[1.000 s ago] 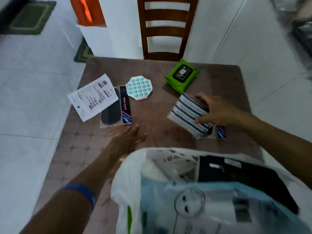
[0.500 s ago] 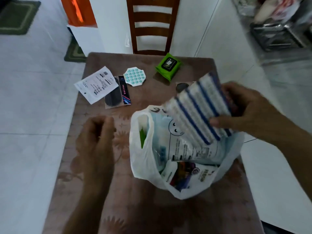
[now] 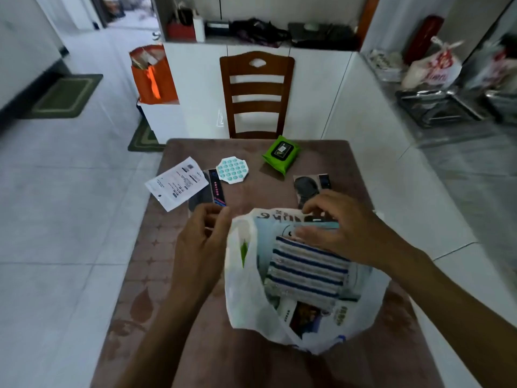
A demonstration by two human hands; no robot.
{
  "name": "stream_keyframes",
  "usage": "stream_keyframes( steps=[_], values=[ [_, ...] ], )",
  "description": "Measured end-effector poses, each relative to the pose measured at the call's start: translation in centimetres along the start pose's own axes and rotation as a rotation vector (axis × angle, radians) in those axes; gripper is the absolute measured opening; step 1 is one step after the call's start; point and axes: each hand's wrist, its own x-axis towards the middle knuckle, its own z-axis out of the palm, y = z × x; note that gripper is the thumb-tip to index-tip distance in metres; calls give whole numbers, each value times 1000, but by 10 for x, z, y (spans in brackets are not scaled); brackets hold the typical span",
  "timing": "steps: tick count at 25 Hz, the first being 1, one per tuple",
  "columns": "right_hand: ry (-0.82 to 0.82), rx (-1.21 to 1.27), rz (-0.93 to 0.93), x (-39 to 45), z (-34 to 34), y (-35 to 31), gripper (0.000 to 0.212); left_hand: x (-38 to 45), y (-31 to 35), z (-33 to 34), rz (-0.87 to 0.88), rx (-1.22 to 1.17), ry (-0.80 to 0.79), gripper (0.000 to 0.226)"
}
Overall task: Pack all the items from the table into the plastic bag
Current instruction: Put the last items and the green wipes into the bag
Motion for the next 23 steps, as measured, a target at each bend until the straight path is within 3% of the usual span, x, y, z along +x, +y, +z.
stream_keyframes(
  steps=[3, 8, 11, 13, 15, 18, 20, 23],
  values=[
    [126, 244, 98, 17, -29, 18, 25, 47, -30, 14, -63, 117, -56, 15],
    [96, 499, 457, 90, -17, 121, 25, 159, -66, 73, -151, 556, -444, 31],
    [-78, 387, 595, 114, 28, 199, 15, 185, -91, 87, -190, 659, -423, 34],
    [-140, 195, 567, 123, 61, 237, 16, 183, -113, 92, -205, 717, -439, 37],
    [-133, 8, 496, 128, 92, 258, 49, 180, -135, 91, -211, 800, -477, 42],
    [-135, -180, 576, 133, 123, 277, 90, 198, -157, 89, -174, 895, -455, 40],
    [-118, -81, 627, 140, 134, 279, 98, 217, -168, 90, -195, 910, -389, 35],
    [-5, 154, 700, 156, 141, 287, 107, 234, -182, 88, -227, 923, -410, 31]
  ],
)
